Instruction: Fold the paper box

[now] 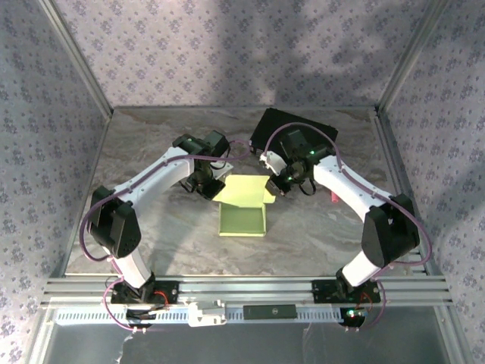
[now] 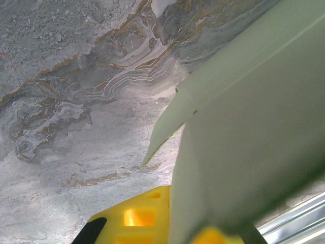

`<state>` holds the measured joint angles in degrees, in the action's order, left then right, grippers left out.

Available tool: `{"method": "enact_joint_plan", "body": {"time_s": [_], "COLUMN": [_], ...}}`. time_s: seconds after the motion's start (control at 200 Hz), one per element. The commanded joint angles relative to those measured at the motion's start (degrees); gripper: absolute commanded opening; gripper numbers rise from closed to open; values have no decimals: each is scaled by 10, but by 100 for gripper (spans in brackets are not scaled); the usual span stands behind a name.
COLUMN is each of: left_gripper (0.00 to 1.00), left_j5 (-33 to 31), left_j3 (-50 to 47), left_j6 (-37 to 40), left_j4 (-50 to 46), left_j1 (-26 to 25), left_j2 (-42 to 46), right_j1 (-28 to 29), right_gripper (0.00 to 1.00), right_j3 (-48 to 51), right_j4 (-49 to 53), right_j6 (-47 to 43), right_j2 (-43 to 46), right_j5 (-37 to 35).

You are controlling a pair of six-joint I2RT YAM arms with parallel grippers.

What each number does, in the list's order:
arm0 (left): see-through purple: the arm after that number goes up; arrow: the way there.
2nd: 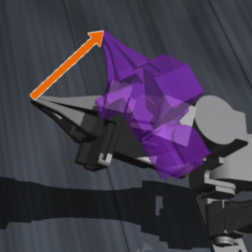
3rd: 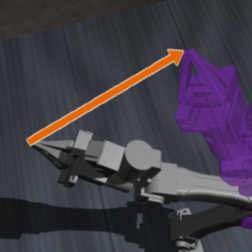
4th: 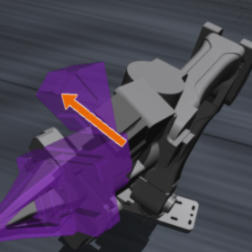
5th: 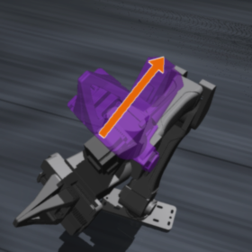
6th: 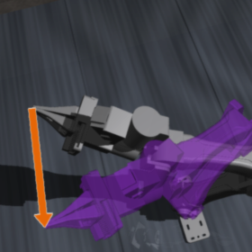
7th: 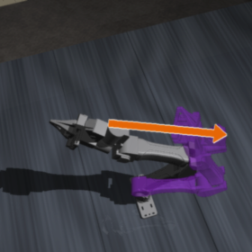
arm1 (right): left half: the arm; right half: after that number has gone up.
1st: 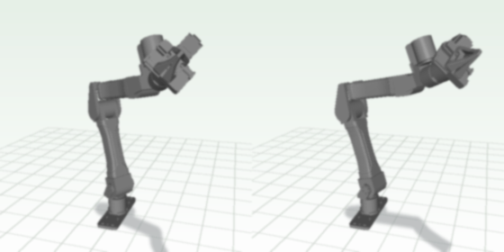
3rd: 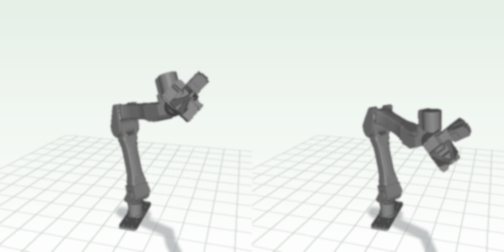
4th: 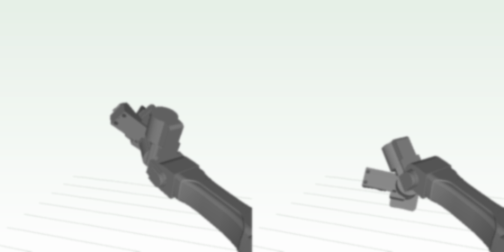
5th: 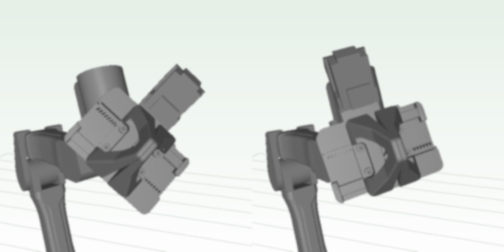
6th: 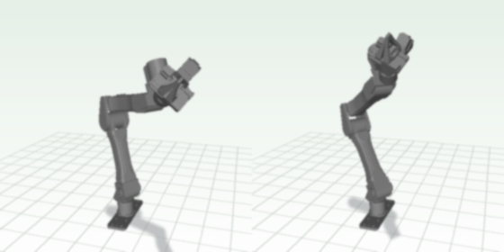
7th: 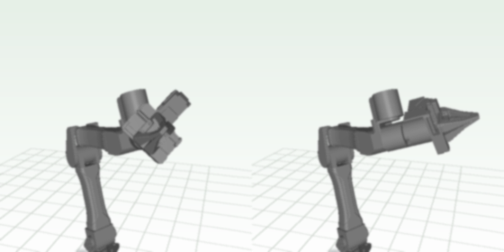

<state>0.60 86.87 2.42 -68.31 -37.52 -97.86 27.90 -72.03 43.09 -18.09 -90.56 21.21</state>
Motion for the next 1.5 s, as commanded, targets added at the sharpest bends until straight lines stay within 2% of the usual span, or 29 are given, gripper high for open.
{"method": "enact_joint_plan", "body": {"time_s": [0.0,0.155,0.315,0.35,0.48,0.645,0.71,0.87,1.114,1.374,1.494], "left_gripper": [8,16,27,32,39,46,46,45,44,37,39], "left_j5": [8,18,21,14,-15,82,120,155,157,102,50], "left_j3": [16,10,13,16,43,23,28,51,56,72,74], "left_j6": [-1,-1,2,5,29,102,135,174,183,175,174], "left_j4": [-5,4,12,13,-11,-15,-20,-48,-29,-18,-5], "left_j1": [-3,-3,-4,-4,7,51,60,65,63,55,55], "left_j2": [-5,-2,-6,-10,-16,24,20,-22,-45,-61,-52], "right_j1": [2,3,4,3,5,4,3,1,-1,-1,-2], "right_gripper": [14,18,13,13,7,2,0,0,0,0,0], "right_j3": [0,4,3,3,3,6,3,-15,-22,-23,-22], "right_j4": [3,2,0,0,1,0,1,12,16,19,21], "right_j6": [5,7,6,5,1,-12,-19,-31,-36,-41,-43], "right_j2": [9,11,14,13,12,16,15,5,1,-2,-3], "right_j5": [-7,-9,-3,-1,1,5,8,17,29,35,35]}}
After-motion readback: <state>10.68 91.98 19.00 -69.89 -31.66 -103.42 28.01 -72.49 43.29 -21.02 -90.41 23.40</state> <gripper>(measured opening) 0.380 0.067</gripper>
